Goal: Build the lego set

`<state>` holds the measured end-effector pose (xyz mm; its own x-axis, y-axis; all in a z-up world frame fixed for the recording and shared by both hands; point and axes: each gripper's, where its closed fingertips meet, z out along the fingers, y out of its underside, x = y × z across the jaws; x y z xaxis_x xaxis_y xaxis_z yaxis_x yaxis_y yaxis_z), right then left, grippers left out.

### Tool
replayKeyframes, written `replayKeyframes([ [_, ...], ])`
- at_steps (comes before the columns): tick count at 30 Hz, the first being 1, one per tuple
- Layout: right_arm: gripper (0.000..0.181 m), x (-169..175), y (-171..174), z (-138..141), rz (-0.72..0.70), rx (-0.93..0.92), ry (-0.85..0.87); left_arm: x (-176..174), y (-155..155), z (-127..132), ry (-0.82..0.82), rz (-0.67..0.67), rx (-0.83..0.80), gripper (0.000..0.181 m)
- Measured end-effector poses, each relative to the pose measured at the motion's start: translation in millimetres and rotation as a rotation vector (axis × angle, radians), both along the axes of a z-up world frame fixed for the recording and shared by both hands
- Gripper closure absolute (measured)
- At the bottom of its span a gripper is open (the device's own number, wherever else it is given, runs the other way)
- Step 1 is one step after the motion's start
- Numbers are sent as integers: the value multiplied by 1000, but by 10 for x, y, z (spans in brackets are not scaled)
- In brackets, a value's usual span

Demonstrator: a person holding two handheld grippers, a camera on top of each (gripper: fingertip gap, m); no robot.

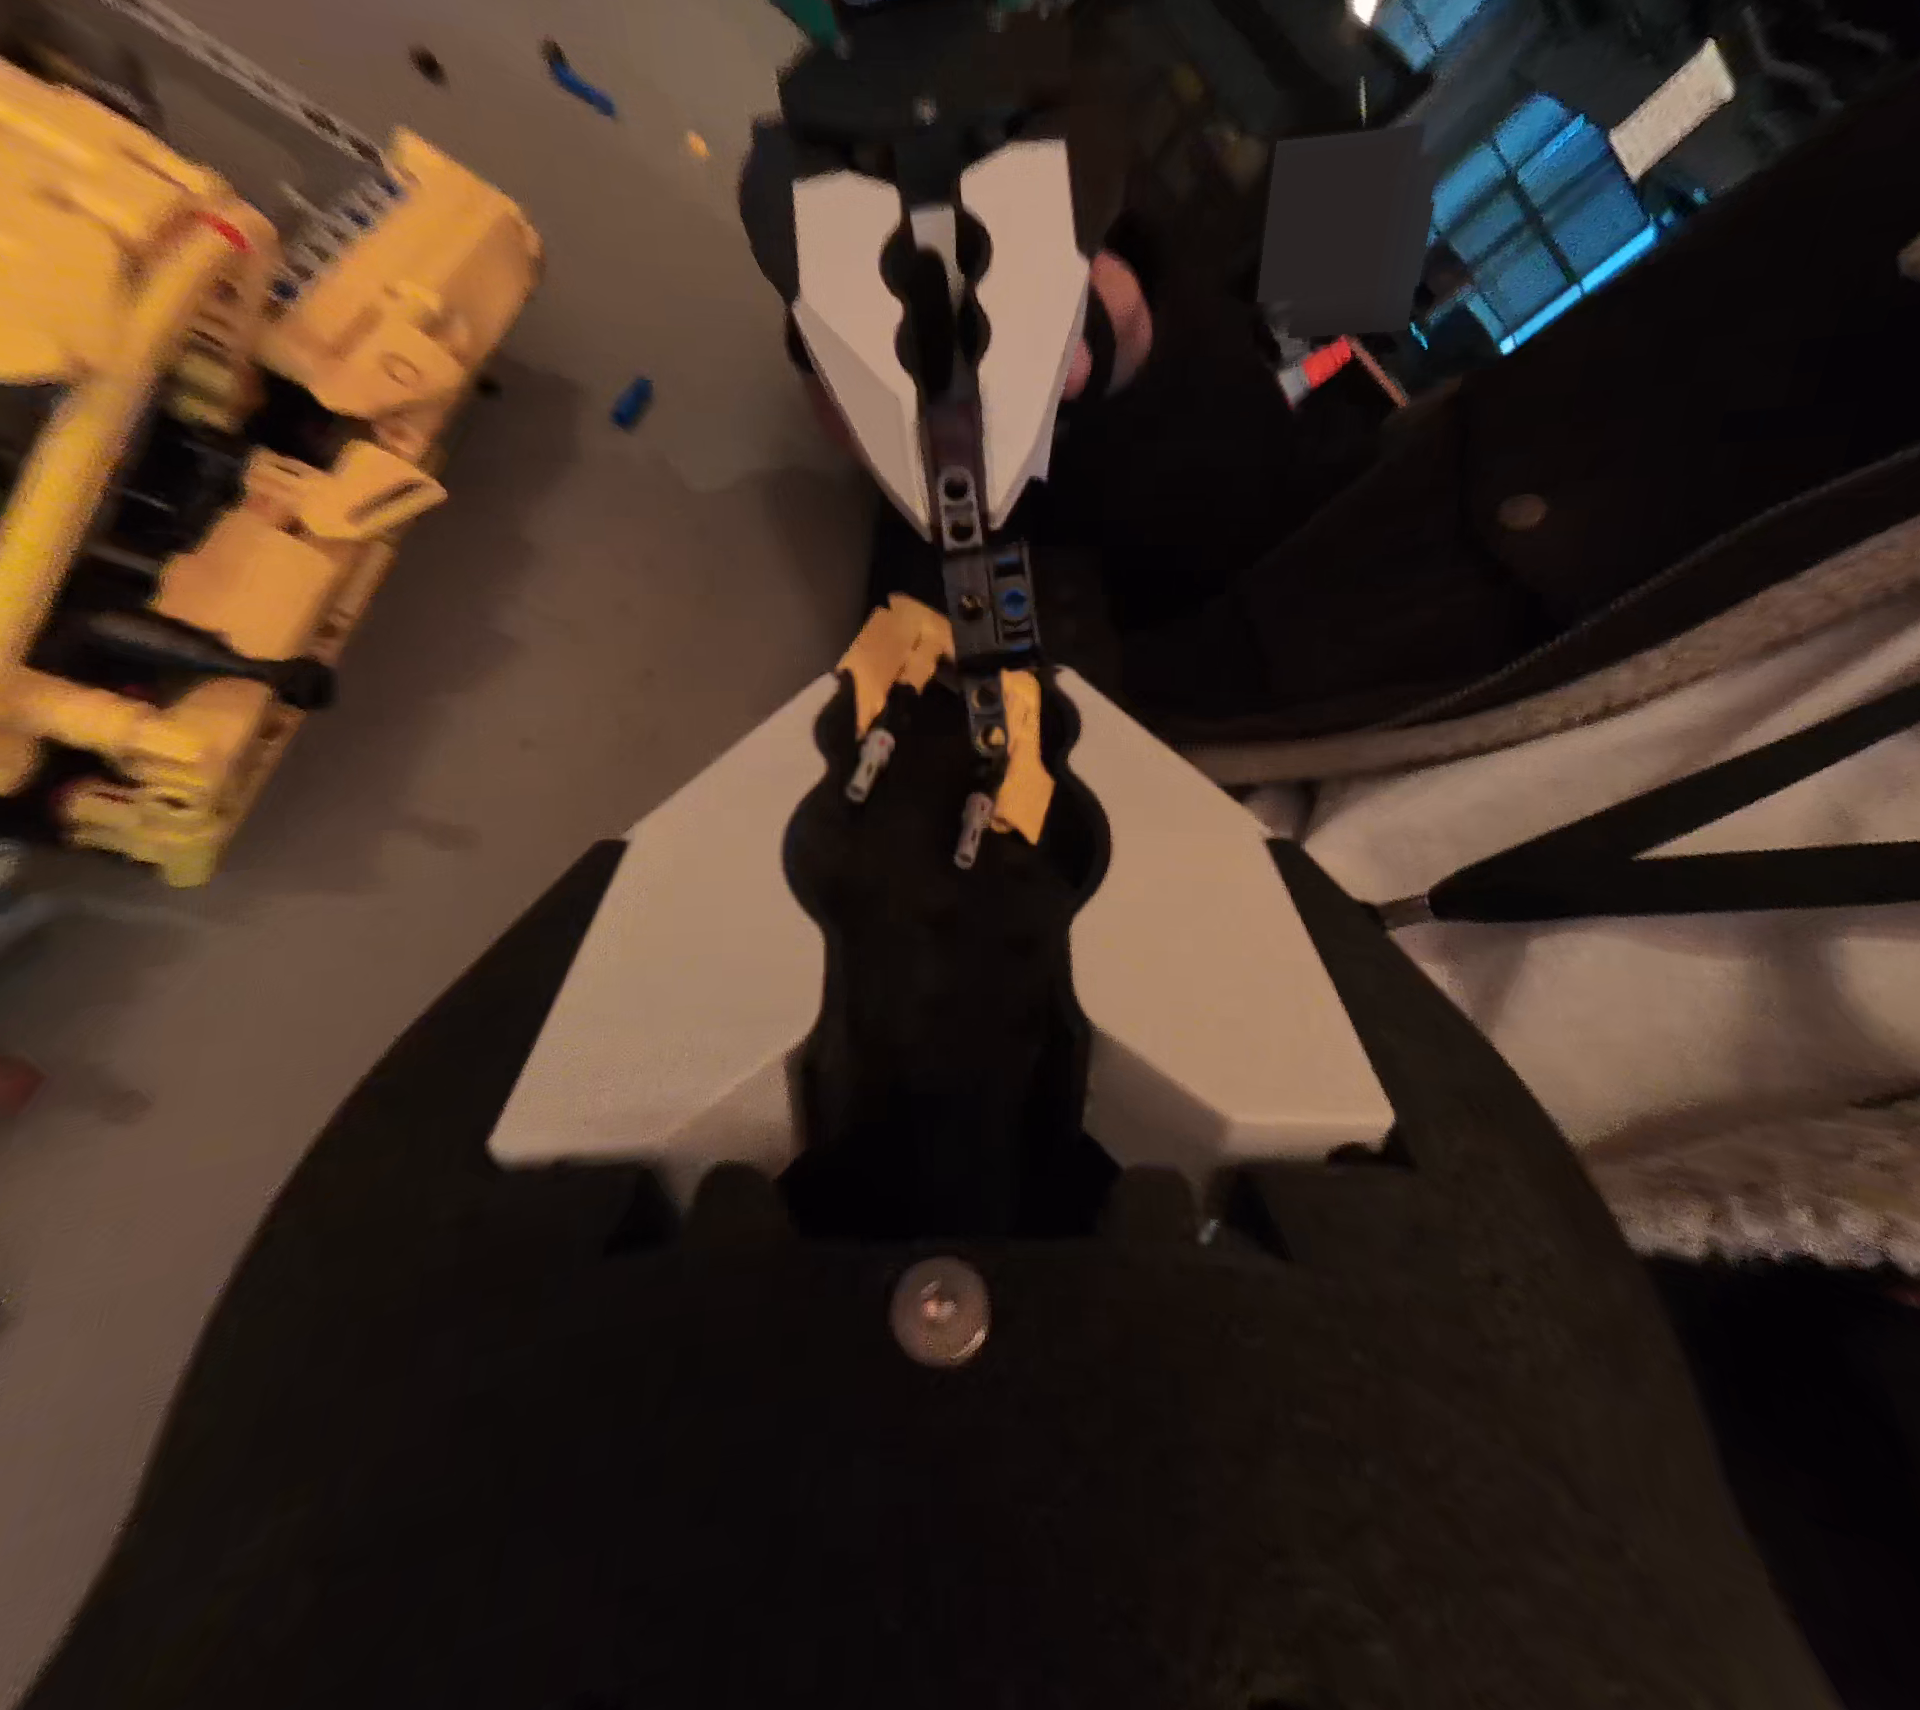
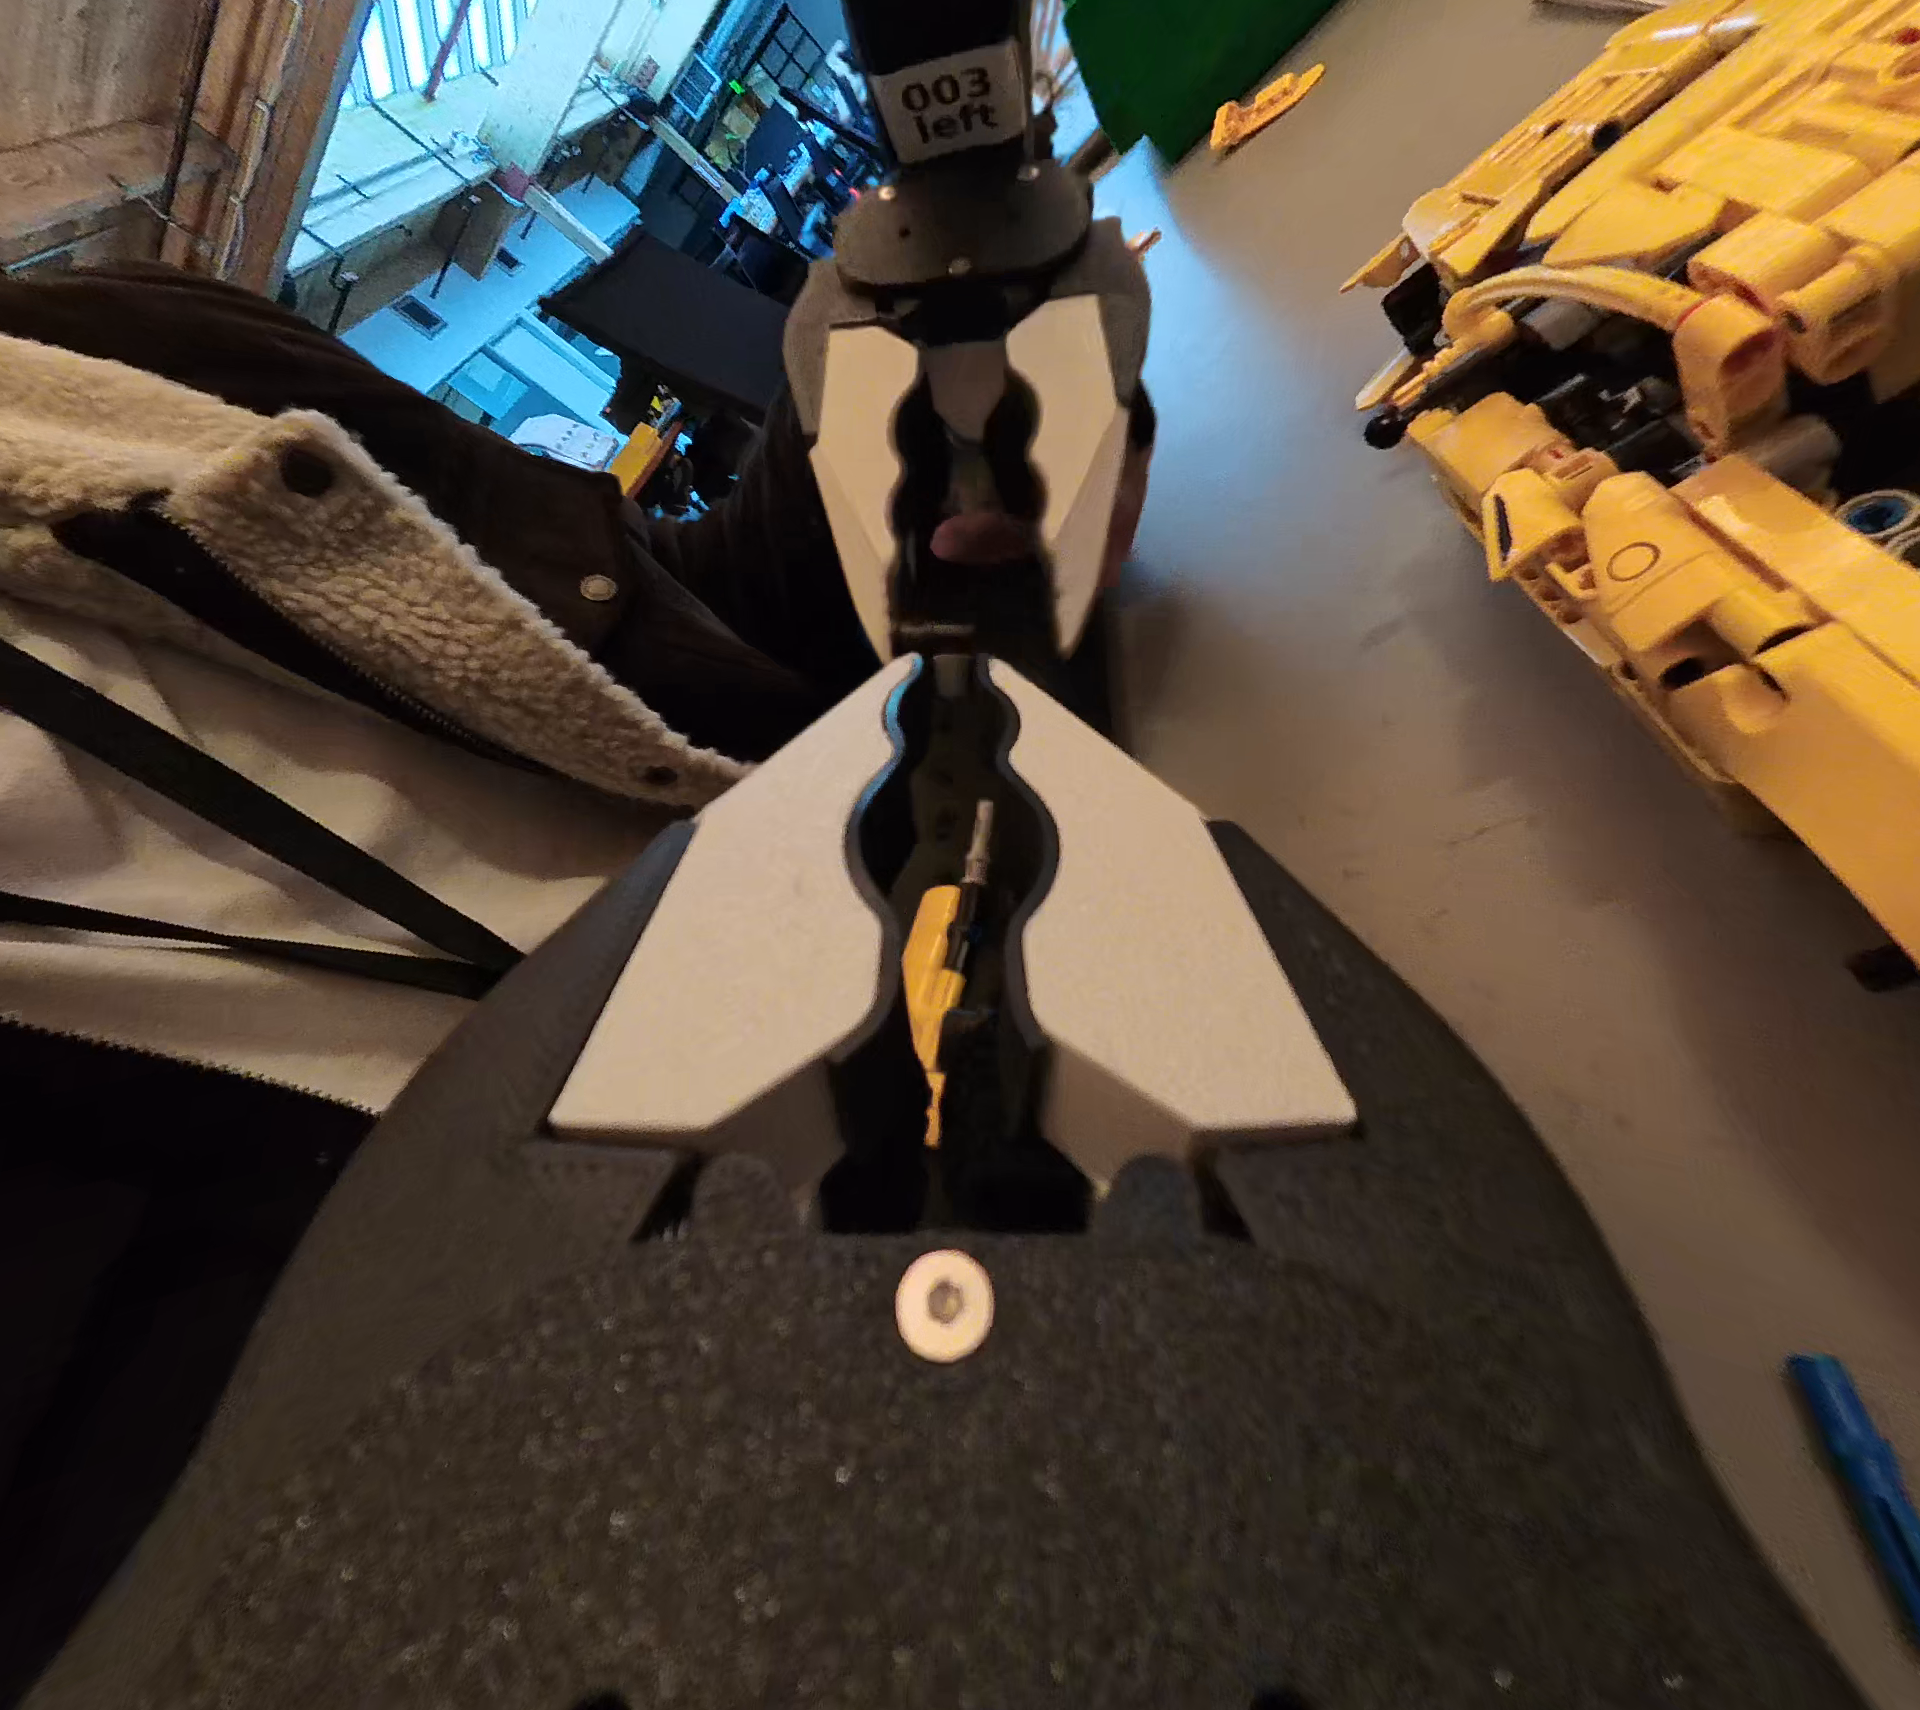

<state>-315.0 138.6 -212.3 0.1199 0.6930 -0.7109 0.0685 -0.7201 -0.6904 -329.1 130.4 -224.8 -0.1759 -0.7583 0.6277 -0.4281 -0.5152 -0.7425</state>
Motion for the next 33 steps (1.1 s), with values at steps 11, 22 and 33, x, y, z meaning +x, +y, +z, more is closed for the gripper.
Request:
replayKeyframes([
  [11,175,-276,-18,-92,60,121,-179,-23,22,100,-37,27,-9,167],
  [22,175,-357,-69,1,93,132,-99,-114,-58,147,-77,-42,-41,172],
  [33,110,-421,-23,298,-92,768,-167,-206,170,518,-317,16,-374,176],
])
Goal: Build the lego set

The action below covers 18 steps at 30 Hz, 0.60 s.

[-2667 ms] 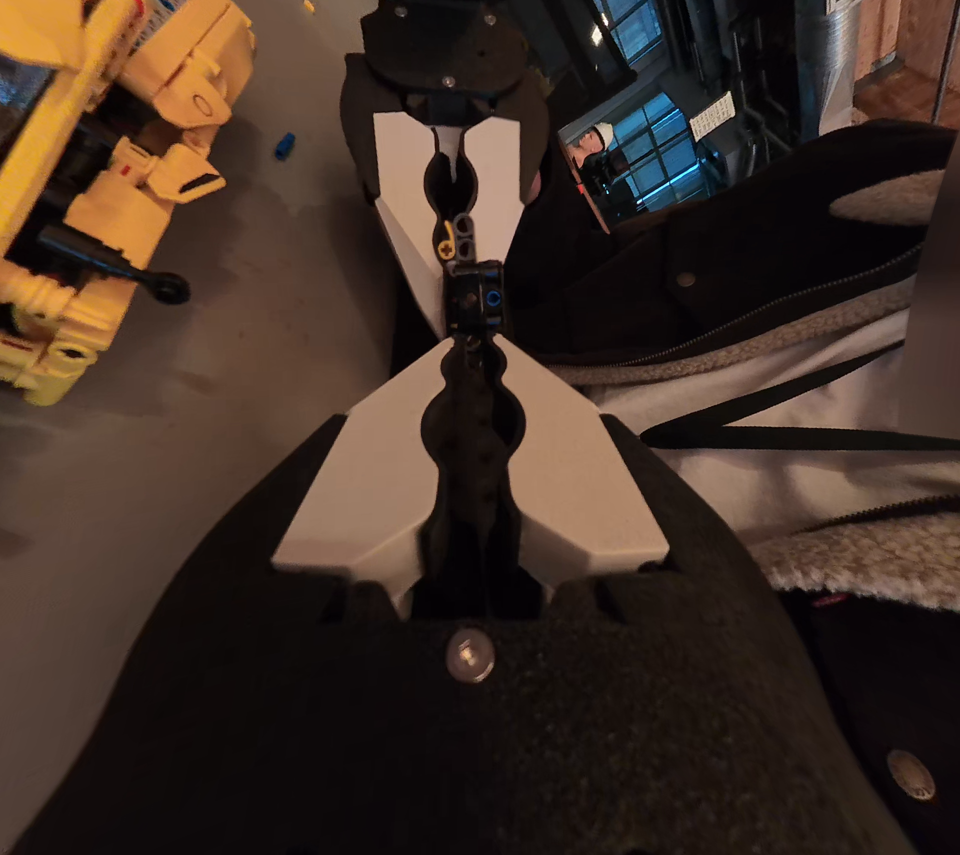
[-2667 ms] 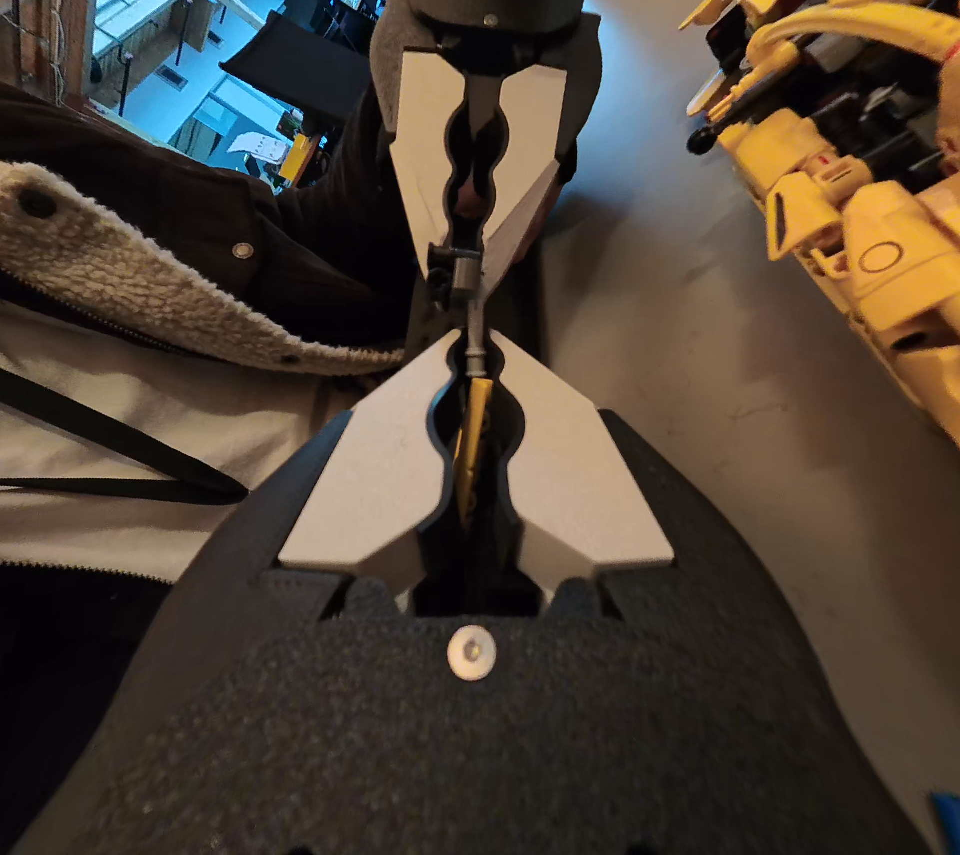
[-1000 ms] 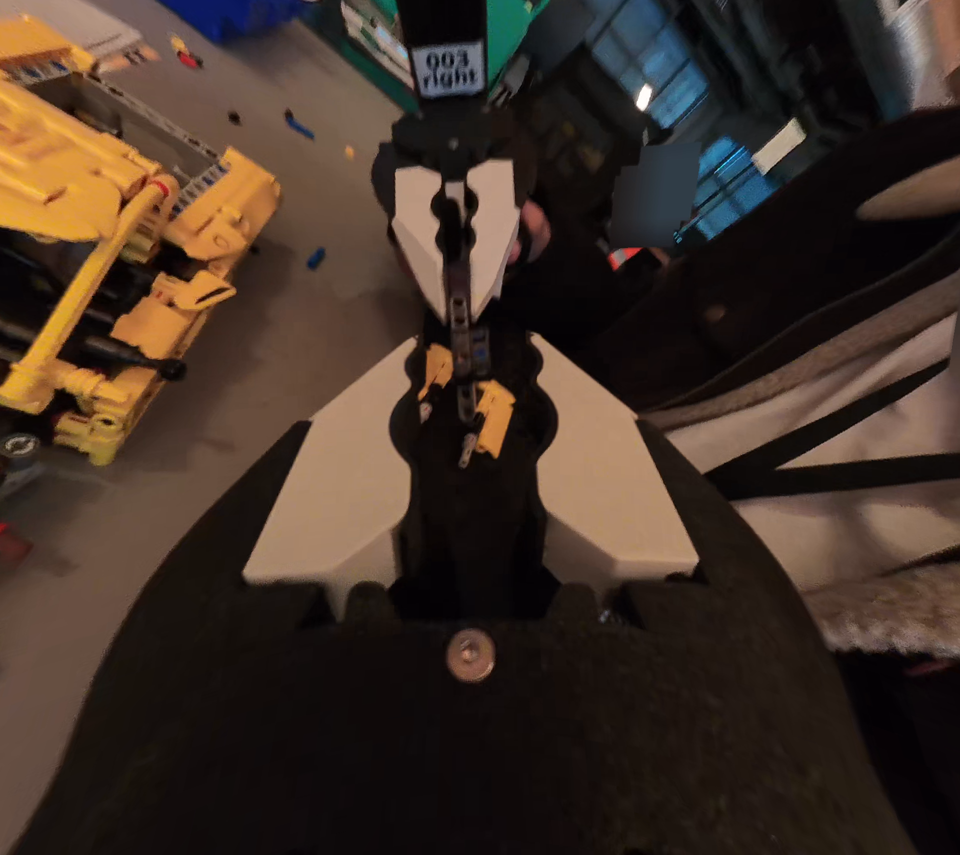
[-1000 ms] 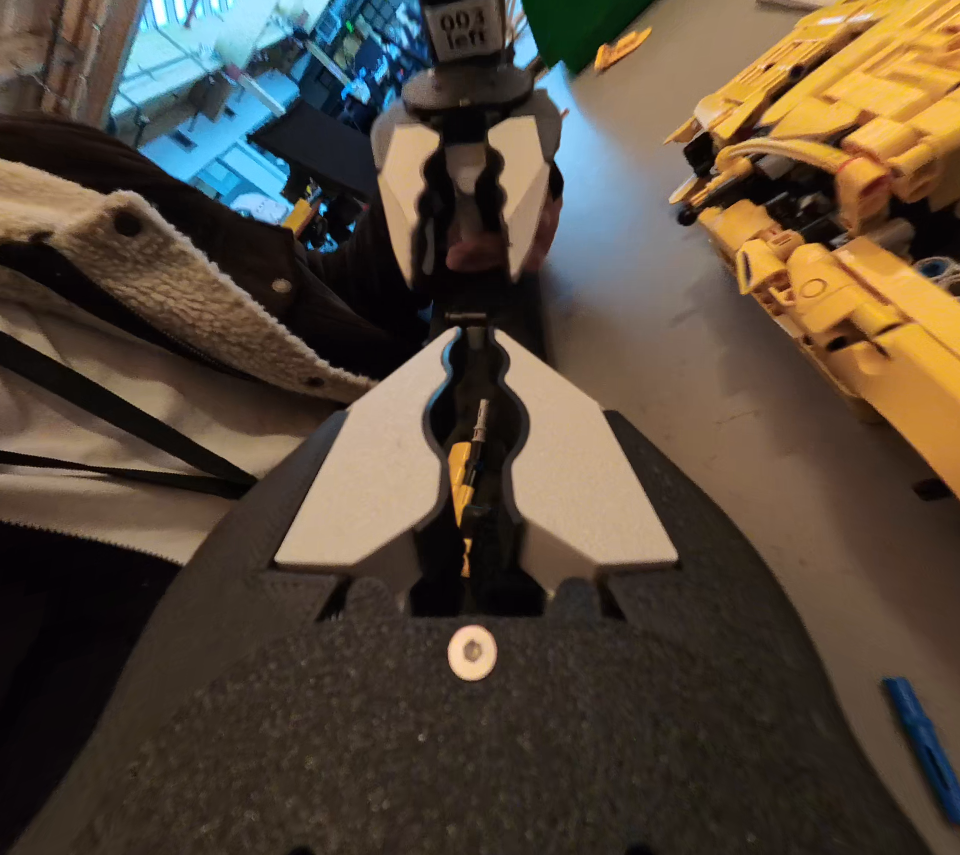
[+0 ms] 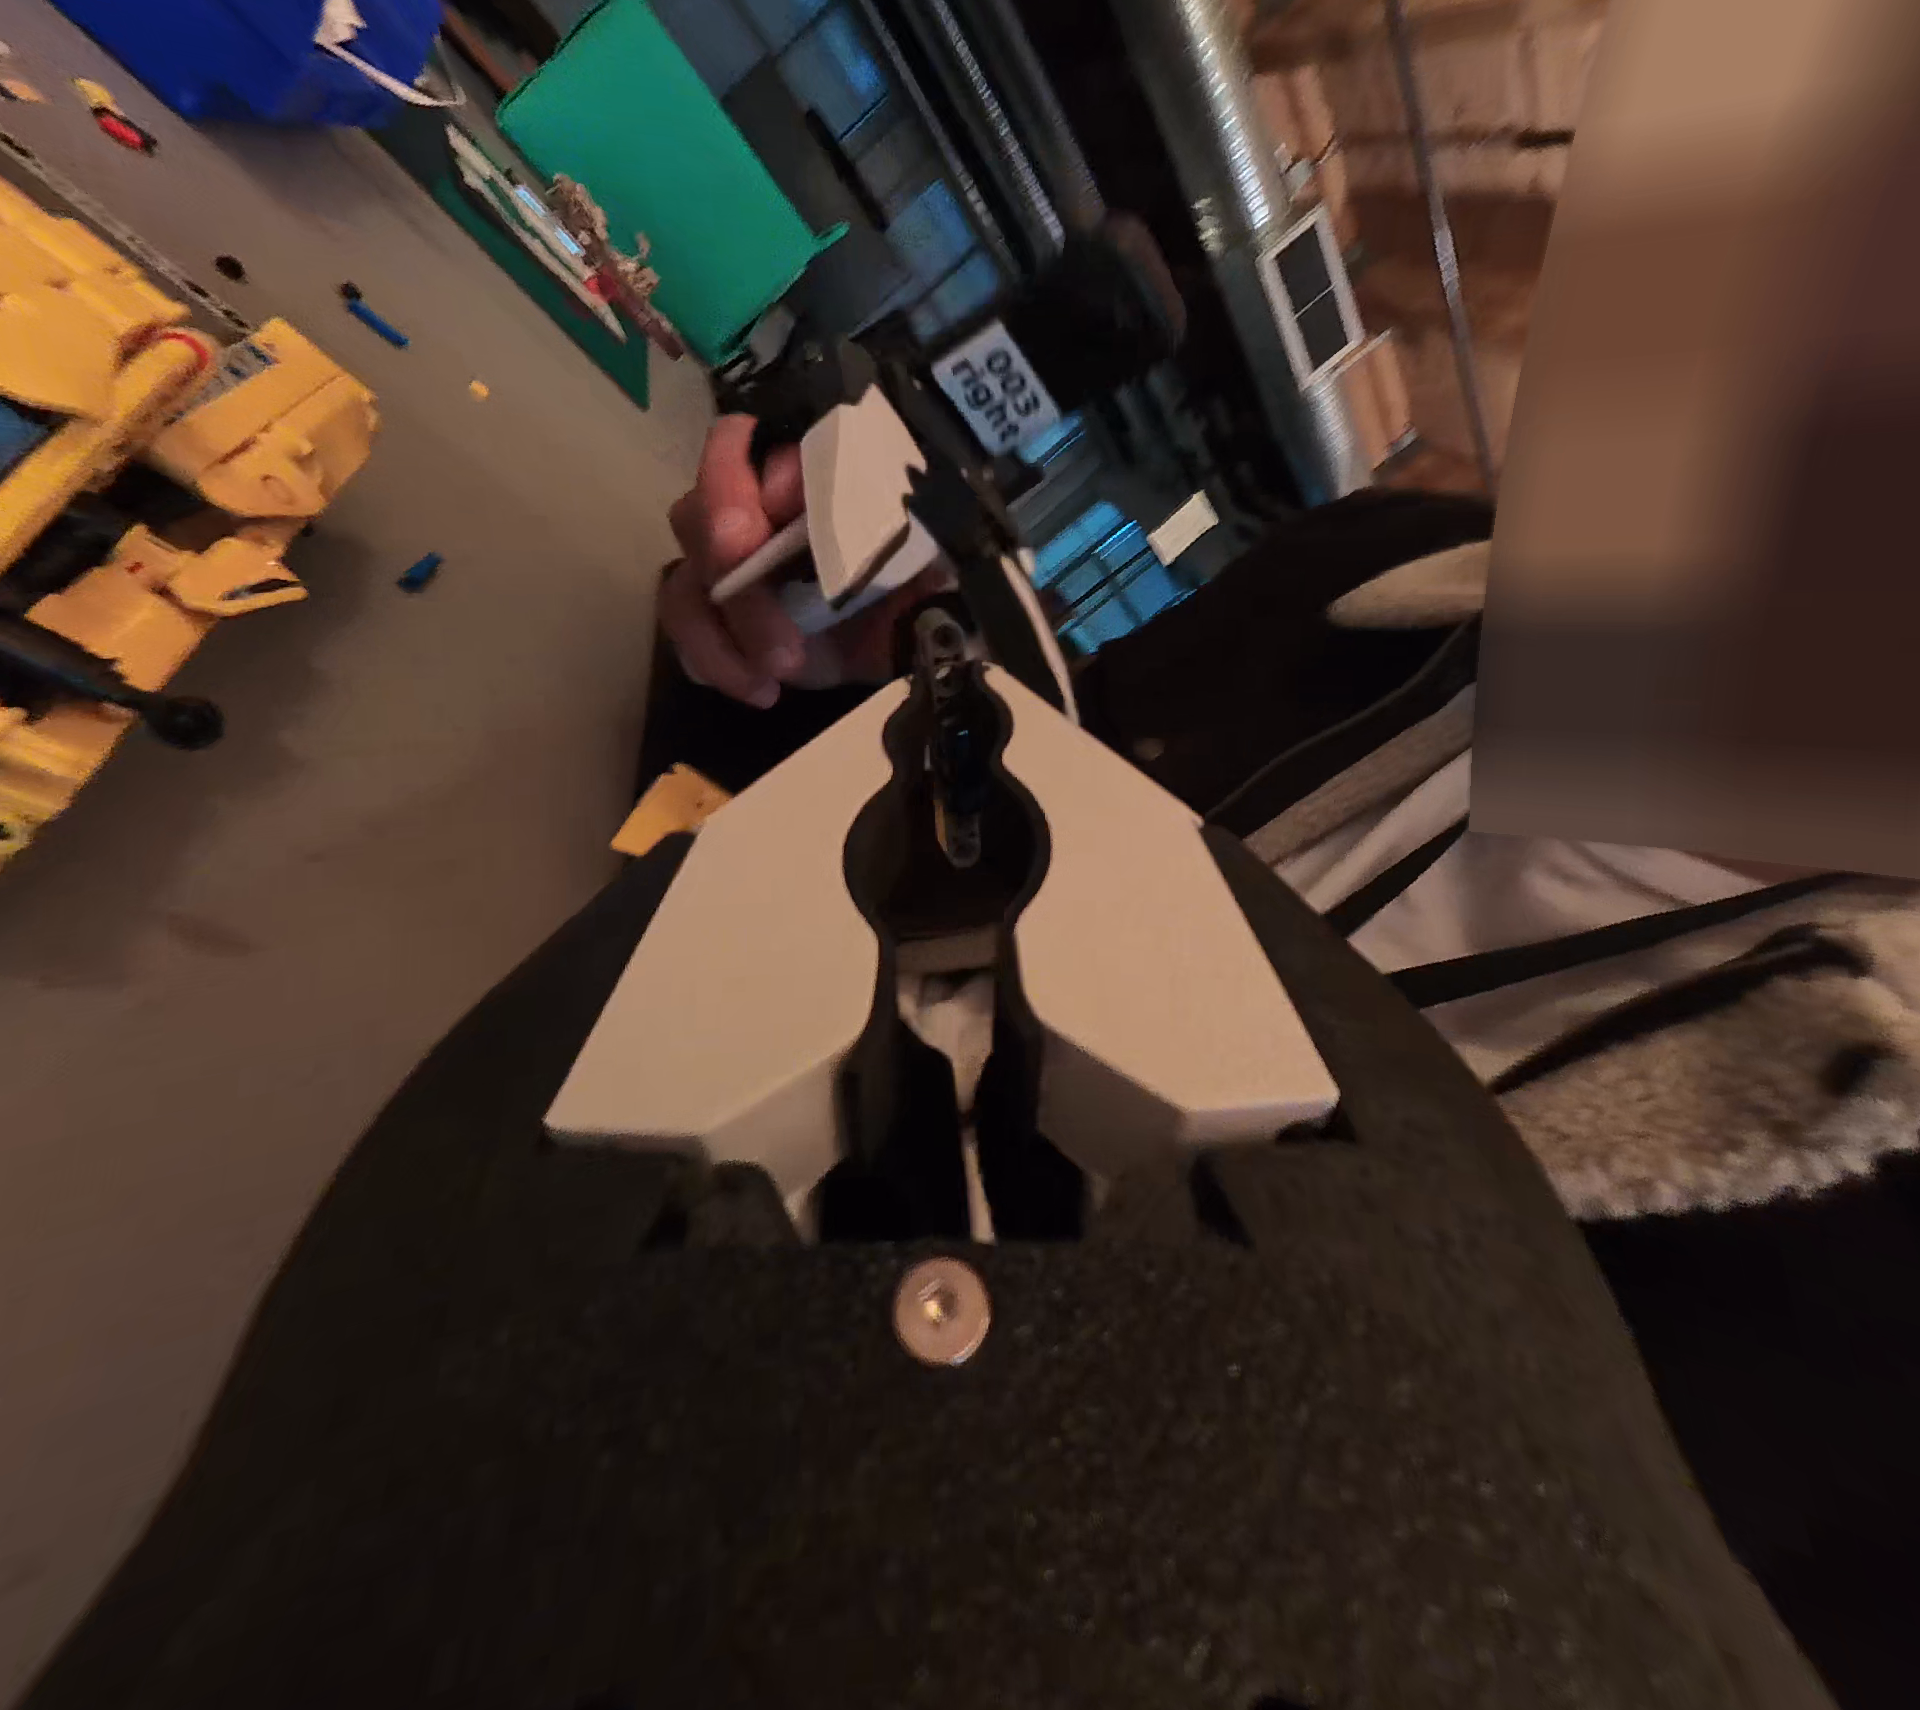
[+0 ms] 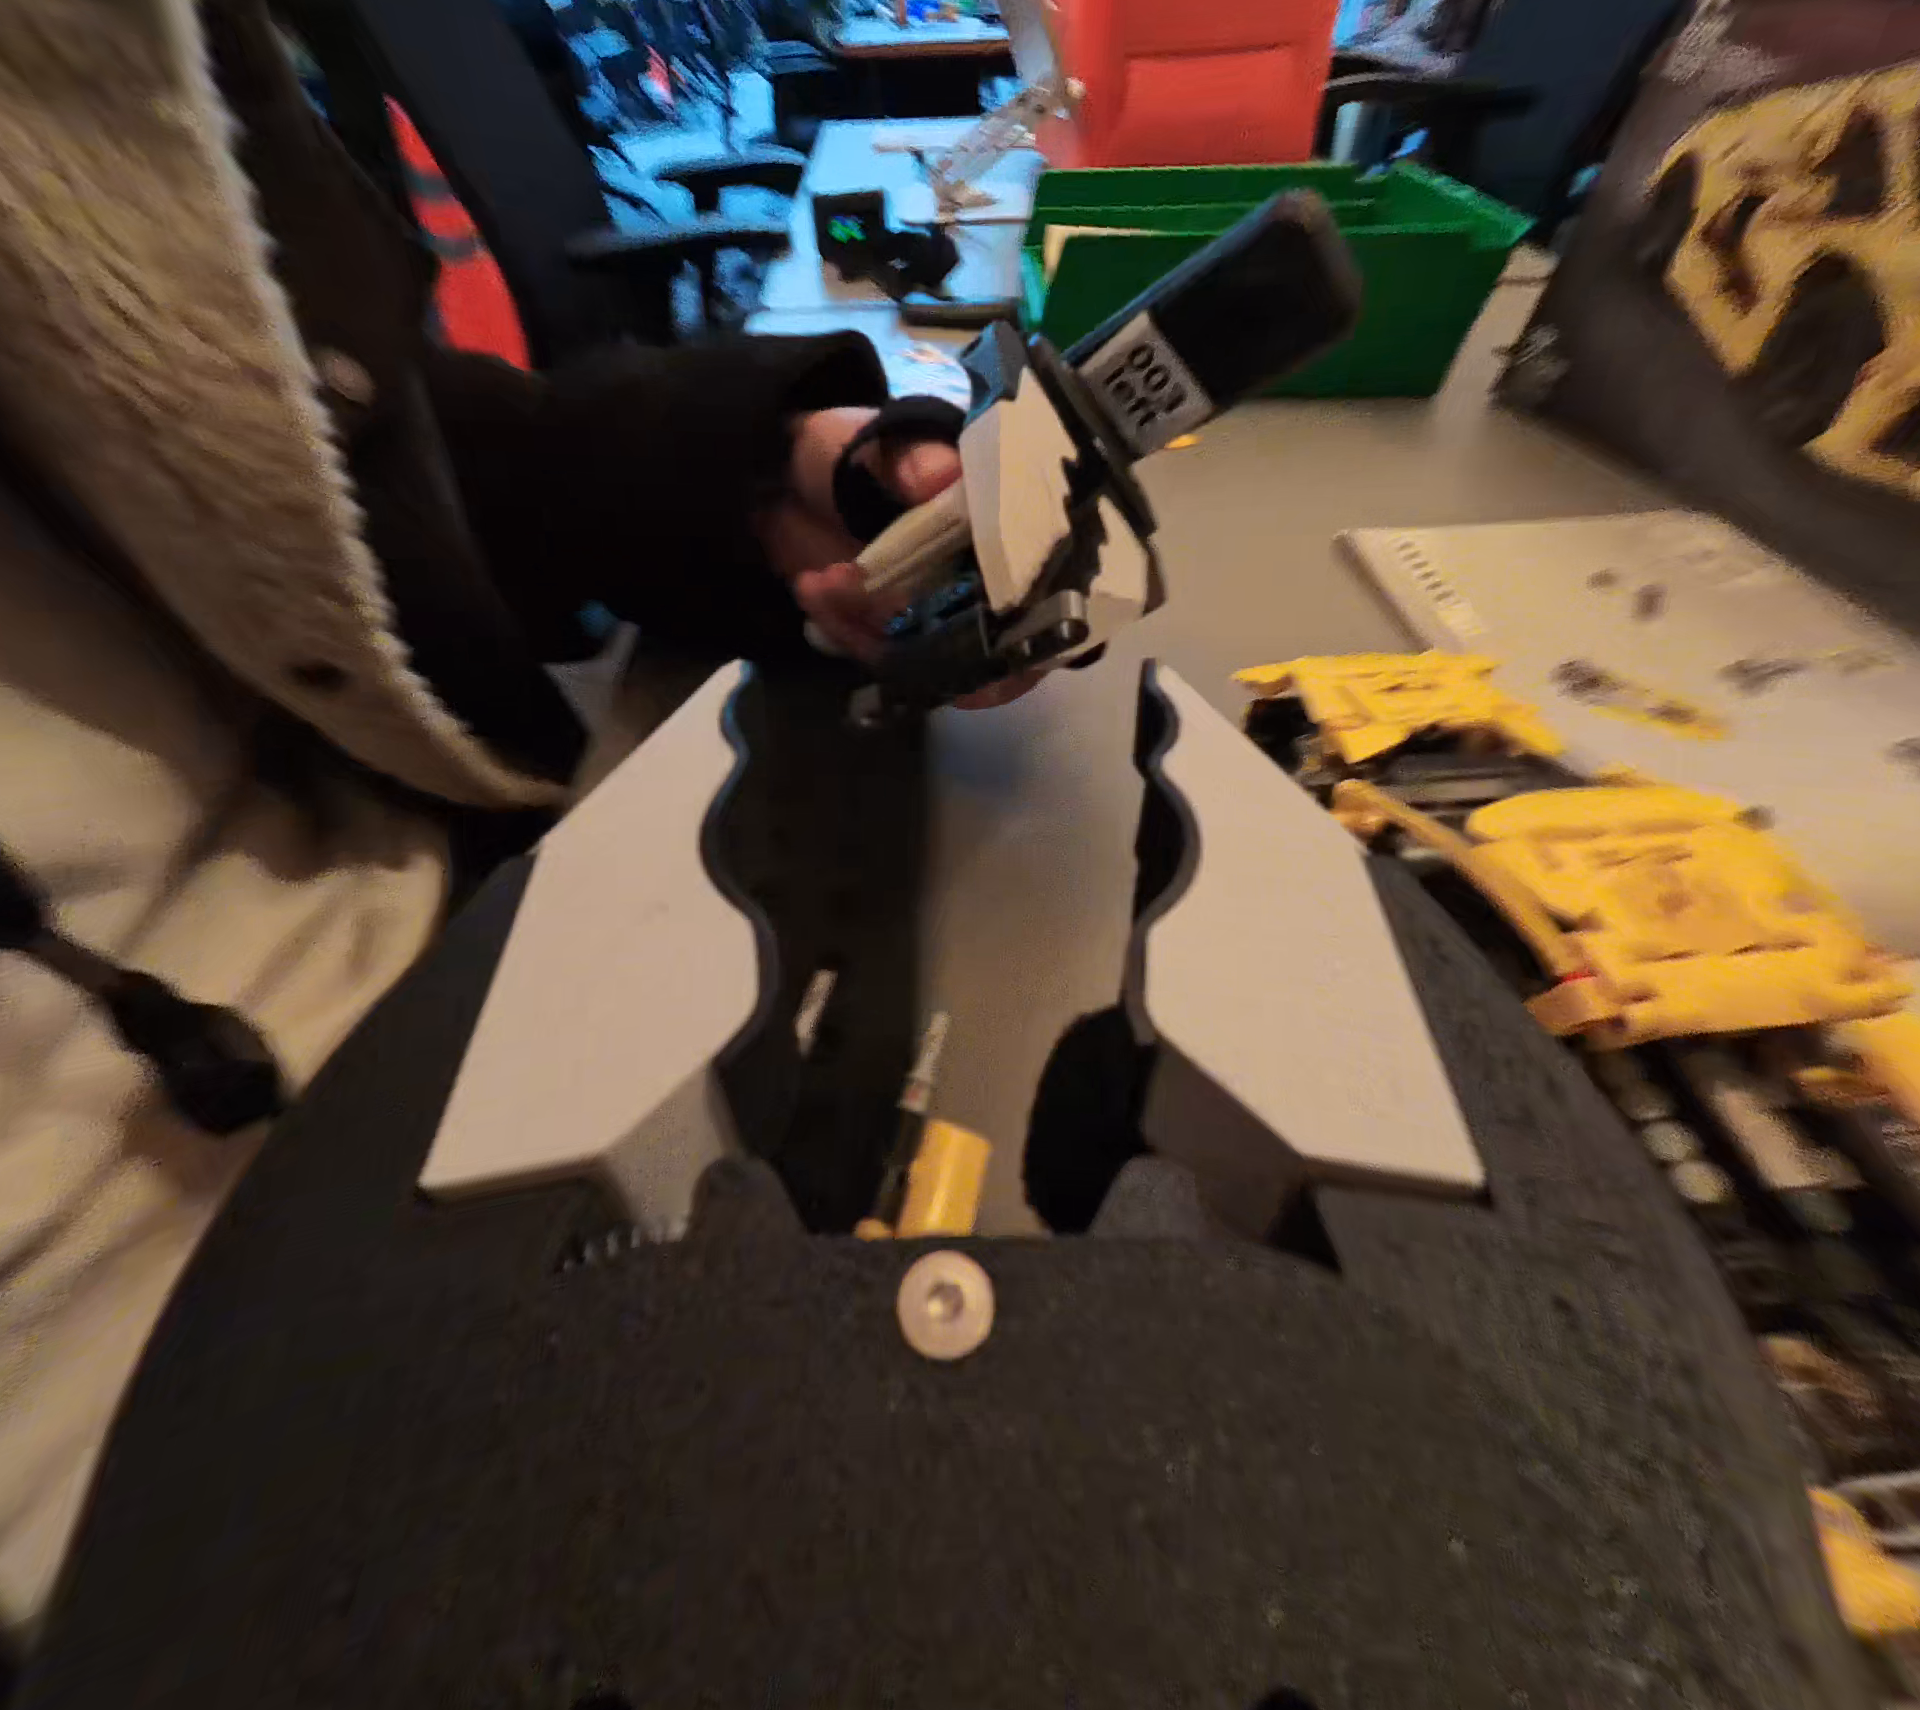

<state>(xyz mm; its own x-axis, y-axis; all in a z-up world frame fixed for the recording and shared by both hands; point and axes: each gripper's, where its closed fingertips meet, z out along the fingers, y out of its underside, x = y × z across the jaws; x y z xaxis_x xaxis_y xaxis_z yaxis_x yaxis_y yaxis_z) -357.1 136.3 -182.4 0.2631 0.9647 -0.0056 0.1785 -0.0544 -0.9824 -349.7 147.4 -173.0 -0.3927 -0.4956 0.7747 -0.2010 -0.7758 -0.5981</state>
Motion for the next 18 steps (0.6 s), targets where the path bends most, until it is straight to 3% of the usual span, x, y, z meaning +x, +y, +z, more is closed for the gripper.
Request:
replayKeyframes([
  [3,98,-87,6,64,-74,223,-58,-5,-30,110,-81,-59,-147,176],
  [7,111,-113,-42,132,-113,405,-80,-24,-46,162,-122,-106,-228,176],
  [14,124,-91,-42,115,-100,388,-98,-7,-77,149,-112,-127,-242,175],
  [18,124,-36,34,32,-138,396,-193,49,4,81,-65,-39,-187,175],
])
